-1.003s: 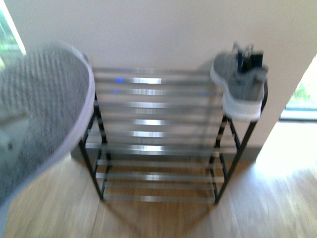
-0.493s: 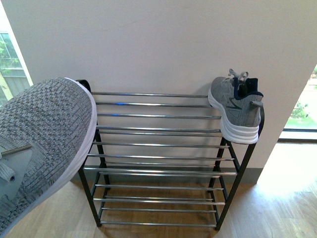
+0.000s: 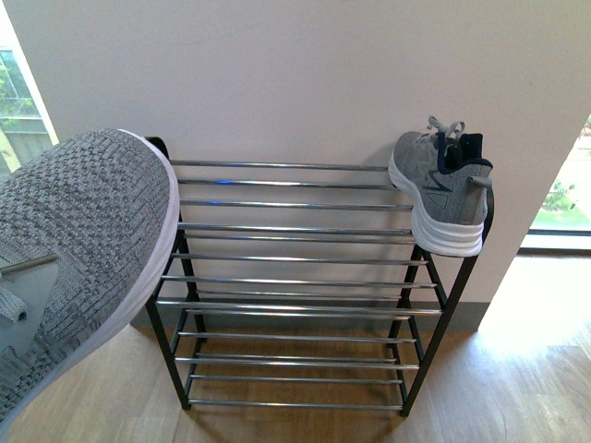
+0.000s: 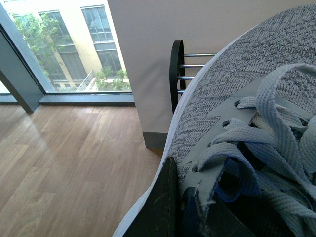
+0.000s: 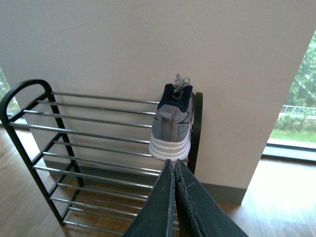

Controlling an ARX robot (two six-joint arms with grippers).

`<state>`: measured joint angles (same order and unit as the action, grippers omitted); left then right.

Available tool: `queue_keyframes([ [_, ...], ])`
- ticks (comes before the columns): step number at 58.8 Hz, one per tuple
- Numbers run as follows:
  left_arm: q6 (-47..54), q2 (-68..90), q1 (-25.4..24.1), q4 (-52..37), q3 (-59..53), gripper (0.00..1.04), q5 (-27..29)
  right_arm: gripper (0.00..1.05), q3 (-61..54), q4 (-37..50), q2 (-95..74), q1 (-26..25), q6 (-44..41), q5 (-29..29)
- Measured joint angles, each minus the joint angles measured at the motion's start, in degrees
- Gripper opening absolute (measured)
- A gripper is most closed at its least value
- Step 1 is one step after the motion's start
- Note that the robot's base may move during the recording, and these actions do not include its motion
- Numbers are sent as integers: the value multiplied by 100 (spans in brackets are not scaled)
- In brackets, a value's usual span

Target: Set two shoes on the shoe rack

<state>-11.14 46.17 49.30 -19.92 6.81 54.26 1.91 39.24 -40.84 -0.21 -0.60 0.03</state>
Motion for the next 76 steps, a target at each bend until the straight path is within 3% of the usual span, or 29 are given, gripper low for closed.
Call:
queue_keyframes([
  [32,0,0,0,0,2,2,-2,2,-83,-1823,1985,0,0,-4],
  [67,0,0,0,0,0,2,0,2,-83,-2900,3067,0,0,-4],
  [76,0,0,0,0,0,2,0,2,-81,-3860,3926,0,0,-2],
])
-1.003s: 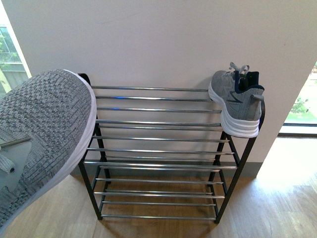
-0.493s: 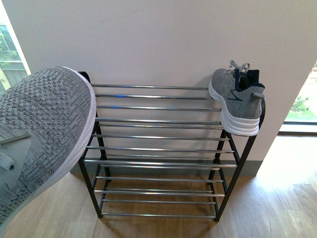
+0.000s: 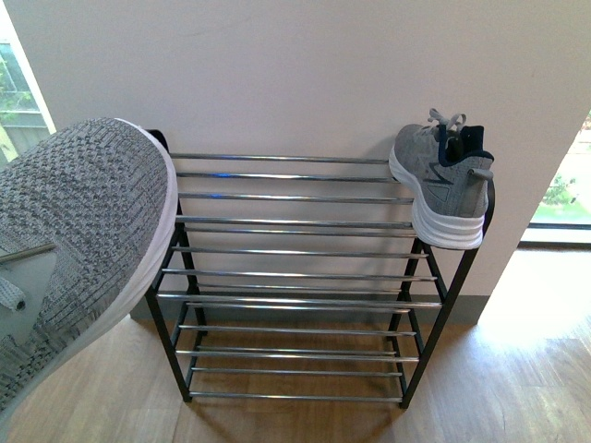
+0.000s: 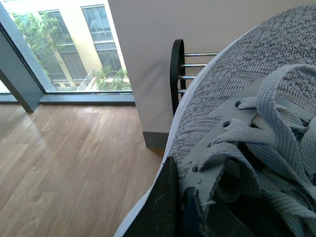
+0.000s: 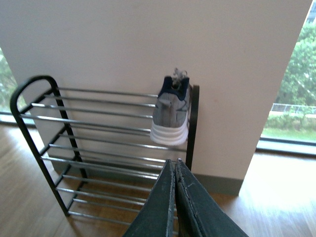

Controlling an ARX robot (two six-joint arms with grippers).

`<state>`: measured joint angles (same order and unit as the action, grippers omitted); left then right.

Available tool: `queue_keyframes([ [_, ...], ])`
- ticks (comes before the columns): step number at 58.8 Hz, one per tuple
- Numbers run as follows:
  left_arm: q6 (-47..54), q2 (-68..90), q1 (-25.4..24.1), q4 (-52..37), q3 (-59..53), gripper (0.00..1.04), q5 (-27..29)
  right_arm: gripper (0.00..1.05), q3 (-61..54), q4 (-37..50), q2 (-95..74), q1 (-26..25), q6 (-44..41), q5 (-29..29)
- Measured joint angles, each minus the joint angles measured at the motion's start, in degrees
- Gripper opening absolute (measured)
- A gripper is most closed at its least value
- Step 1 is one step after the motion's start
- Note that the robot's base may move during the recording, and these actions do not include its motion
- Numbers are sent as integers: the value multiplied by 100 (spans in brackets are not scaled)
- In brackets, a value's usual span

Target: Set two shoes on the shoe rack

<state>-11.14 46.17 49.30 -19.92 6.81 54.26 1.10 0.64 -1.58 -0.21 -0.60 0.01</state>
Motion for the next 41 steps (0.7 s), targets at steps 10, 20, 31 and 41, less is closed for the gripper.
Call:
queue_keyframes([
  [10,0,0,0,0,0,2,-9,2,0,-46,109,0,0,-2],
  [20,0,0,0,0,0,2,-2,2,0,-46,122,0,0,-4],
  [31,0,0,0,0,0,2,0,28,0,-46,122,0,0,-2],
  [41,-511,-199,-363,-391,-63,2,-706,56,0,-46,122,0,0,-4],
])
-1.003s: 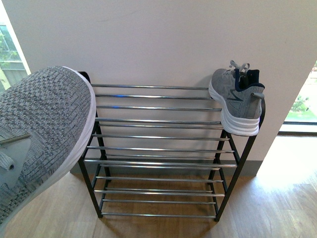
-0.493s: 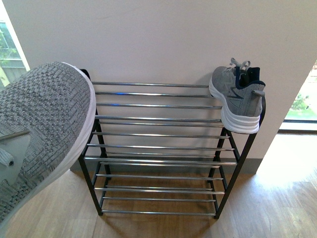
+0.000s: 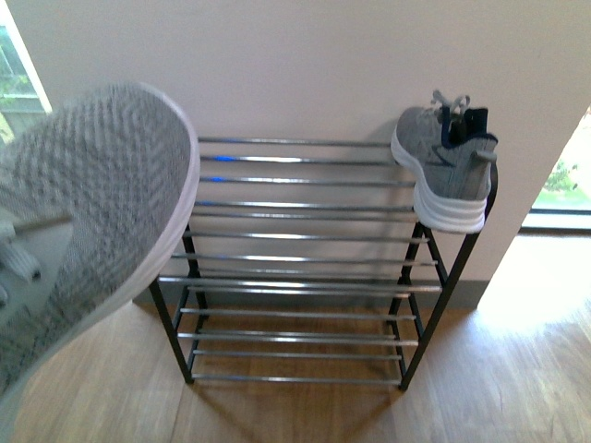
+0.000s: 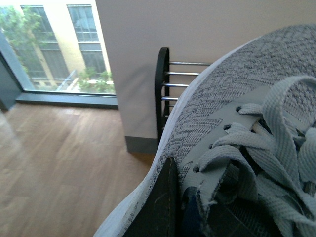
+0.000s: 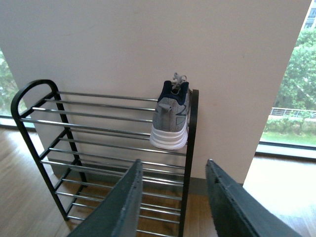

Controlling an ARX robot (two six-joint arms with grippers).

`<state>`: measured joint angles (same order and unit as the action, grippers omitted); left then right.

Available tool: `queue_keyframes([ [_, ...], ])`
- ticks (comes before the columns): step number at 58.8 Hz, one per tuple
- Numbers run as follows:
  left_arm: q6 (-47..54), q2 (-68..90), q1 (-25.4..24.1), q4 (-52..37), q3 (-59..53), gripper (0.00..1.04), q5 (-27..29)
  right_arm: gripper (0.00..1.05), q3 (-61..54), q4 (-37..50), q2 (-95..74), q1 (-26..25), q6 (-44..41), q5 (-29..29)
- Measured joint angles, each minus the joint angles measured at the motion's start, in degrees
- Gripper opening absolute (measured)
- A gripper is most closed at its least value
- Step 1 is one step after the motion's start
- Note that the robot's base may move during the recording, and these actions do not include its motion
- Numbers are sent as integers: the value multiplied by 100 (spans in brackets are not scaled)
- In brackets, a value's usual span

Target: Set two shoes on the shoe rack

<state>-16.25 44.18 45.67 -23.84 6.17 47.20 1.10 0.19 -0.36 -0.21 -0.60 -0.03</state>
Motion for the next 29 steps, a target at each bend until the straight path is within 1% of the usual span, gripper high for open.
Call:
queue_keyframes([
  [4,-459,79,-396,122,118,2,-391,69,0,0,0,0,0,2],
  [5,-710,162,-549,122,179,2,-590,70,0,0,0,0,0,2],
  [6,-815,219,-629,116,216,2,-673,74,0,0,0,0,0,2],
  [11,-1574,901,-1185,-199,584,2,-1209,86,0,0,0,0,0,2],
  [15,-2120,1598,-1449,-529,970,2,-1512,97,0,0,2,0,0,2],
  [20,-2507,2568,-1609,-852,1541,2,-1773,95,0,0,2,0,0,0],
  [29,-3027,4052,-1672,-782,2614,2,-2229,95,0,0,2,0,2,2],
])
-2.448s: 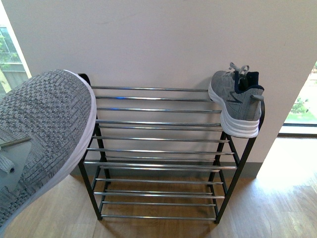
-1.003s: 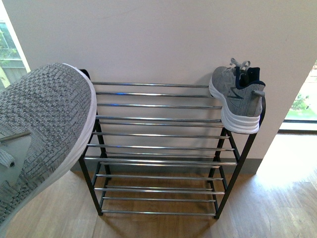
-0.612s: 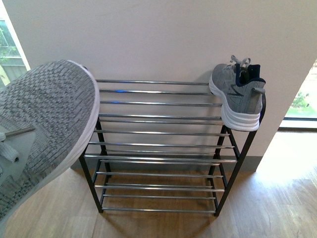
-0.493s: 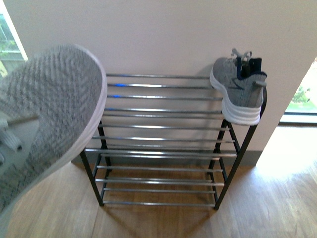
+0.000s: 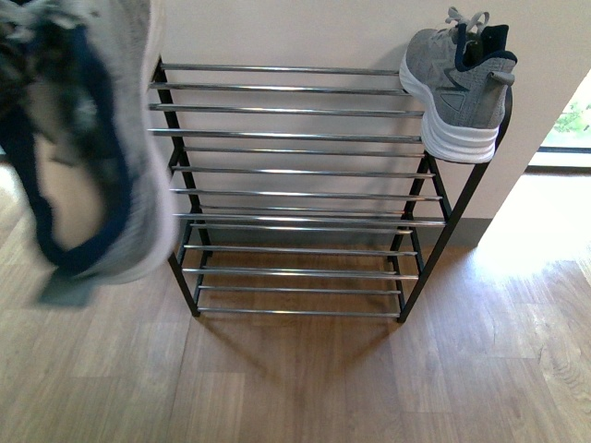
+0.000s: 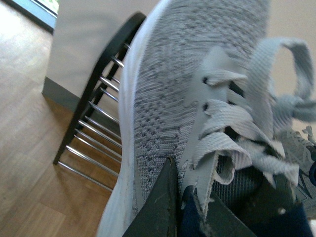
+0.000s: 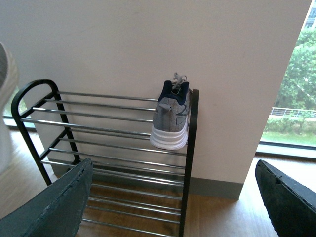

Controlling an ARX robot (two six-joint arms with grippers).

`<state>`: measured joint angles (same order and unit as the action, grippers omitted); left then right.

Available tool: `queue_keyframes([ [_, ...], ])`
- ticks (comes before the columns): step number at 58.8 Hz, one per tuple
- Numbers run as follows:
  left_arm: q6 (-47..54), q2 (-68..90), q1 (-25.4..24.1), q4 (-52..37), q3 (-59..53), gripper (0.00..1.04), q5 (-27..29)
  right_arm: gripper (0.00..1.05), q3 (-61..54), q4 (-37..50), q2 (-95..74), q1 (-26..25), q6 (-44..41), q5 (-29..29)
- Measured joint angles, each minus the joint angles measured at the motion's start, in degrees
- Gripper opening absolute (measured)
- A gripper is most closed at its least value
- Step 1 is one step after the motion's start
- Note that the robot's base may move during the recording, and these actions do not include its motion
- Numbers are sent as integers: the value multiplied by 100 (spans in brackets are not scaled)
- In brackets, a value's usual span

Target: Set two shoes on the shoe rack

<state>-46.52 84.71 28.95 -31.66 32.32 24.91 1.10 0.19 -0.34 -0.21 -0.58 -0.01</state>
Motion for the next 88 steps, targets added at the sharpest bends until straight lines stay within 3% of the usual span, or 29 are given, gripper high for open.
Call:
queue_keyframes([
  [23,-560,2719,140,1161,2986,2,-684,95,0,0,0,0,0,0],
  [33,-927,3888,201,1851,4776,2,-1080,95,0,0,0,0,0,-2],
  [61,-1467,5967,448,3224,8507,2,-1449,95,0,0,0,0,0,-2],
  [71,-1576,6428,435,3383,9132,2,-1576,95,0,0,0,0,0,-2],
  [88,-1971,6533,356,3241,9031,2,-1604,95,0,0,0,0,0,0],
])
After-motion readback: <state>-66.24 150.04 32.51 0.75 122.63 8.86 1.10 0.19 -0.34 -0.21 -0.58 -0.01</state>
